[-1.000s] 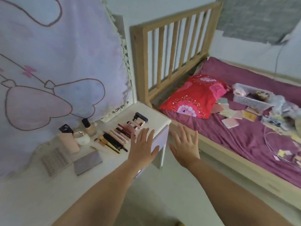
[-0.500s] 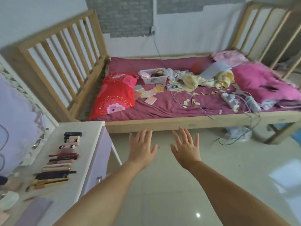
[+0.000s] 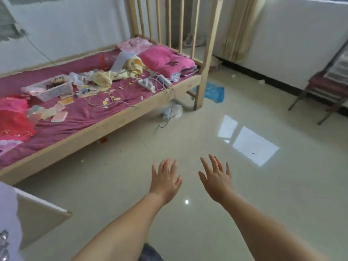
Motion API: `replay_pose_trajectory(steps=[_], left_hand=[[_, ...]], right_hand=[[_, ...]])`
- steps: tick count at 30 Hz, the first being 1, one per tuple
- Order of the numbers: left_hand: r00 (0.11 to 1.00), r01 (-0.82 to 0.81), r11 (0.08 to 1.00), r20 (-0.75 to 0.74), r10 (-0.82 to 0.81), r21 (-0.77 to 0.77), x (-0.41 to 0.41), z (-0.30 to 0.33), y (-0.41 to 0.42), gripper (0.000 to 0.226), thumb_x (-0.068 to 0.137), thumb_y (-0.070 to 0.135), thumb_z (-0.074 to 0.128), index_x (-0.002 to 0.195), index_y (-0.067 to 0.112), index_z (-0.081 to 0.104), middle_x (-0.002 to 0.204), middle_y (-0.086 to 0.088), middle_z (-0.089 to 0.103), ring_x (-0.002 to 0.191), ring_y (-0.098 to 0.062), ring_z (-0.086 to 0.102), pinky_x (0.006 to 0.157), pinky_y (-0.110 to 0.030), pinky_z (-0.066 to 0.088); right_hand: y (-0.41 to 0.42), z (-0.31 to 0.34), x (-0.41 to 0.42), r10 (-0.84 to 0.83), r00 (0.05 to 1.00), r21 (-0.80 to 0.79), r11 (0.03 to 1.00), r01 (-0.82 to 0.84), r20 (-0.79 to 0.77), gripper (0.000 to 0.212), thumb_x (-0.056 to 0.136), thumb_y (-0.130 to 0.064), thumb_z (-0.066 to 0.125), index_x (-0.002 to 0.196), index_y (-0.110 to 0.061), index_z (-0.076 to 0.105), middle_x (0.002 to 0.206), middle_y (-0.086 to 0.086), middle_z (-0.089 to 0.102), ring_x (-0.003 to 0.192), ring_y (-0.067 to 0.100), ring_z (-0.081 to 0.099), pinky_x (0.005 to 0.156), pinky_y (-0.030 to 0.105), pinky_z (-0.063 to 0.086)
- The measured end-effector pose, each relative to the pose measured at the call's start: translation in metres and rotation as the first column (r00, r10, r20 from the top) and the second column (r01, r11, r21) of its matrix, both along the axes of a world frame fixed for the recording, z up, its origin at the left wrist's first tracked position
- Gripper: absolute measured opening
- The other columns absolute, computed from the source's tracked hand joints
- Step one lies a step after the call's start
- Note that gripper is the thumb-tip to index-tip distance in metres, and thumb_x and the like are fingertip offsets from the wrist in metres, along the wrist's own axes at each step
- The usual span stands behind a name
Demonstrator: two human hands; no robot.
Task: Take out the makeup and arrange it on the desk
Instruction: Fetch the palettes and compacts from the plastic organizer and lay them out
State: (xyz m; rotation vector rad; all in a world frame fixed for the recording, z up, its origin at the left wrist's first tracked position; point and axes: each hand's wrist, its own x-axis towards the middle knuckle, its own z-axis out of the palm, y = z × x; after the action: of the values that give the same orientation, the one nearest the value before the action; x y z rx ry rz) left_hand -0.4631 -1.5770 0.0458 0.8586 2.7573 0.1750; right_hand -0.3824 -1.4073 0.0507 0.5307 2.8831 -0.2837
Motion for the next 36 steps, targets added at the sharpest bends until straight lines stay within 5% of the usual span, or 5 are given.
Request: replay_pose_trajectory(steps=[4, 14, 36], left_hand=[[0.975, 0.208, 0.975, 0.1, -0.2, -0.075, 0.081, -0.02, 0.079, 0.058, 0.099, 0.047, 0.02, 0.15, 0.024, 0.007, 0.158, -0.002, 0.005, 0.145, -0.021, 0.0, 0.114, -0.056, -0.002], [0.835, 0.541, 0.829, 0.206, -0.51, -0.14, 0.185, -0.033, 0.246, 0.056, 0.098, 0.051, 0.022, 0.148, 0.026, 0.019, 0.156, -0.005, 0.018, 0.144, -0.024, 0.011, 0.113, -0.06, 0.002], [0.684, 0.729, 0.669, 0.172, -0.709, -0.146, 0.057, -0.018, 0.712, 0.056, 0.098, 0.048, 0.024, 0.147, 0.023, 0.019, 0.153, -0.006, 0.024, 0.143, -0.023, 0.017, 0.113, -0.06, 0.005]], right_hand=[[0.057, -0.016, 0.113, -0.206, 0.973, 0.007, 0.978, 0.206, 0.1, 0.062, 0.093, -0.058, 0.0, 0.15, -0.032, -0.004, 0.16, -0.001, -0.008, 0.147, 0.018, -0.008, 0.117, 0.049, -0.005], [0.158, -0.043, 0.255, -0.541, 0.789, 0.001, 0.825, 0.565, 0.292, 0.055, 0.099, -0.052, 0.015, 0.148, -0.027, 0.02, 0.156, 0.004, 0.02, 0.143, 0.023, 0.02, 0.112, 0.055, 0.014], [0.603, -0.022, 0.16, -0.731, 0.635, -0.015, 0.653, 0.758, 0.252, 0.054, 0.098, -0.051, 0.016, 0.145, -0.026, 0.025, 0.153, 0.005, 0.027, 0.139, 0.023, 0.026, 0.111, 0.053, 0.016]])
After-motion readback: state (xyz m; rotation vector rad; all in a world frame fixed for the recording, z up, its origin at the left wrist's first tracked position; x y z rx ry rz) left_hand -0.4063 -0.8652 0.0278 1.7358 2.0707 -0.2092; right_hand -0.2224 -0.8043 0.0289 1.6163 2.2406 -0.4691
